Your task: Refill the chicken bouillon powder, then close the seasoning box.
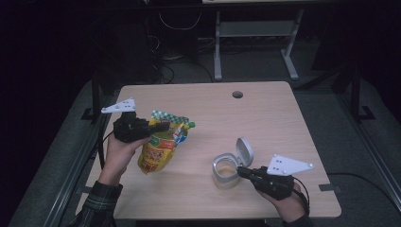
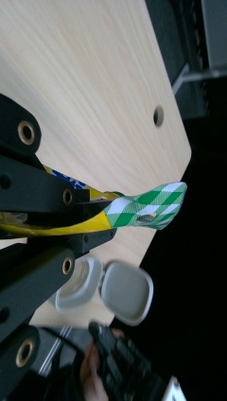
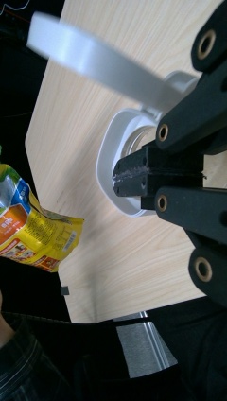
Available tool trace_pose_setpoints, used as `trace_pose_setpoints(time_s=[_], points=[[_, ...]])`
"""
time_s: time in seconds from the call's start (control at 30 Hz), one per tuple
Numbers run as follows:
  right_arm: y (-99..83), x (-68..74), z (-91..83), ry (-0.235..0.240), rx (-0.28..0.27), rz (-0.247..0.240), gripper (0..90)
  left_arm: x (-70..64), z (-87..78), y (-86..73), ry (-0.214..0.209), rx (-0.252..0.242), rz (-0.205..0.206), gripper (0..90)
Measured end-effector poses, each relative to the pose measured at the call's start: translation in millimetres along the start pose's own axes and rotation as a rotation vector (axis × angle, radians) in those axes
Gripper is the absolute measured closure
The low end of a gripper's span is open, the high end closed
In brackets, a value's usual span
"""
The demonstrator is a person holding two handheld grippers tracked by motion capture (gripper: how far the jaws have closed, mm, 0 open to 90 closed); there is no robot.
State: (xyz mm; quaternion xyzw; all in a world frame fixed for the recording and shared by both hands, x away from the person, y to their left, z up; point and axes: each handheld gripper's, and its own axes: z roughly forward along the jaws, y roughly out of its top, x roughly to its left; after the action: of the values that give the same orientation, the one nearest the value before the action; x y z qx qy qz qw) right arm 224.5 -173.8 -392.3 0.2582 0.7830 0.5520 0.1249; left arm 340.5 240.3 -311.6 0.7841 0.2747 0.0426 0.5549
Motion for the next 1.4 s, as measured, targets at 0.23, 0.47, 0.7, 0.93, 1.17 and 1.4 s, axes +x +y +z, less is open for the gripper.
trace_pose_setpoints(time_s=[0.23, 0.47, 0.7, 0.93, 1.17, 1.4], points=[[-10.5, -6.7, -11.7, -0.021, 0.015, 0.021, 89.7, 19.4, 0.6, -10.8, 0.06, -0.04, 0.007, 89.9], [-22.8, -17.9, -24.0, -0.05, 0.028, 0.045, 89.6, 36.7, 5.6, -18.3, 0.112, -0.051, 0.031, 89.9], [-32.7, -36.2, -35.3, -0.113, 0.02, 0.092, 89.6, 51.5, 14.9, -19.9, 0.122, -0.096, 0.035, 89.8], [-38.6, -49.9, -36.3, -0.162, 0.024, 0.111, 89.6, 56.3, 22.6, -28.1, 0.12, -0.118, 0.045, 89.8], [-40.6, -55.7, -36.3, -0.179, 0.033, 0.119, 89.6, 53.6, 10.0, -37.7, 0.111, -0.145, 0.033, 89.7], [-40.7, -55.9, -34.4, -0.18, 0.043, 0.122, 89.5, 46.8, -11.4, -51.8, 0.136, -0.152, 0.034, 89.5]])
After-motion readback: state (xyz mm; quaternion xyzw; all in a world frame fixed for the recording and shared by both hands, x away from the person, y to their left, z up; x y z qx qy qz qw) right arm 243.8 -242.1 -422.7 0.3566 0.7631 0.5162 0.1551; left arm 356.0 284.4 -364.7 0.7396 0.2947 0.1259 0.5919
